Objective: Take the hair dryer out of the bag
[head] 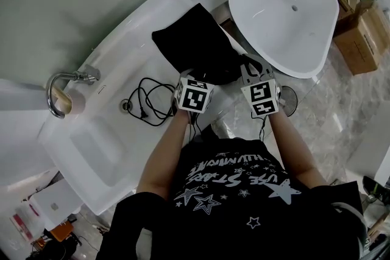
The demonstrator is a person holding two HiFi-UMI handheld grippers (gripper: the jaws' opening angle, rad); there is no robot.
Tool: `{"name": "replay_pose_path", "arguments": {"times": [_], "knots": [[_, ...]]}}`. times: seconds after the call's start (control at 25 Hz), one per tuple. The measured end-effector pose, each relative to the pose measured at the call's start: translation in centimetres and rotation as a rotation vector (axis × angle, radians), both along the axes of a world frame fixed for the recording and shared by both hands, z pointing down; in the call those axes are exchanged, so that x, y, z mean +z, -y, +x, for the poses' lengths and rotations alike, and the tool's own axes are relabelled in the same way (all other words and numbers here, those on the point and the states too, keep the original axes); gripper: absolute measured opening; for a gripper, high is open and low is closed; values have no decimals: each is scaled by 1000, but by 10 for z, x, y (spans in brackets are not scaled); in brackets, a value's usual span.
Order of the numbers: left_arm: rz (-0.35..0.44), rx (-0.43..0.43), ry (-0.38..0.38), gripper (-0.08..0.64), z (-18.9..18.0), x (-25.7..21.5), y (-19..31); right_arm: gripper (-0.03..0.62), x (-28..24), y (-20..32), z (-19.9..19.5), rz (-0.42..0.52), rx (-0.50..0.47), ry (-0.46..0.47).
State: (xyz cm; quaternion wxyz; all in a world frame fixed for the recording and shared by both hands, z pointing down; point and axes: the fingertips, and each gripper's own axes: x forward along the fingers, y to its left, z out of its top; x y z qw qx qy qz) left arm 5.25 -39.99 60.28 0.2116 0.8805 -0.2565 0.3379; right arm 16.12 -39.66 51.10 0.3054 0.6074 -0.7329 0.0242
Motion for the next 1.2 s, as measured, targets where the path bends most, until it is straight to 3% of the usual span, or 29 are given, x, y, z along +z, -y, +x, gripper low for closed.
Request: {"name": "replay_pose_path", "arguments": {"times": [0.2,0.8,1.2], "knots": [[-1,40,-19,202,1,-6,-8,21,2,8,4,-9,-12,32],[21,206,-32,202,-5,-25,-44,20,6,16,-17,-86,-207,107],[-8,270,-41,202,-8,-48,-72,20,-1,16,-26,-95,-261,155]]}}
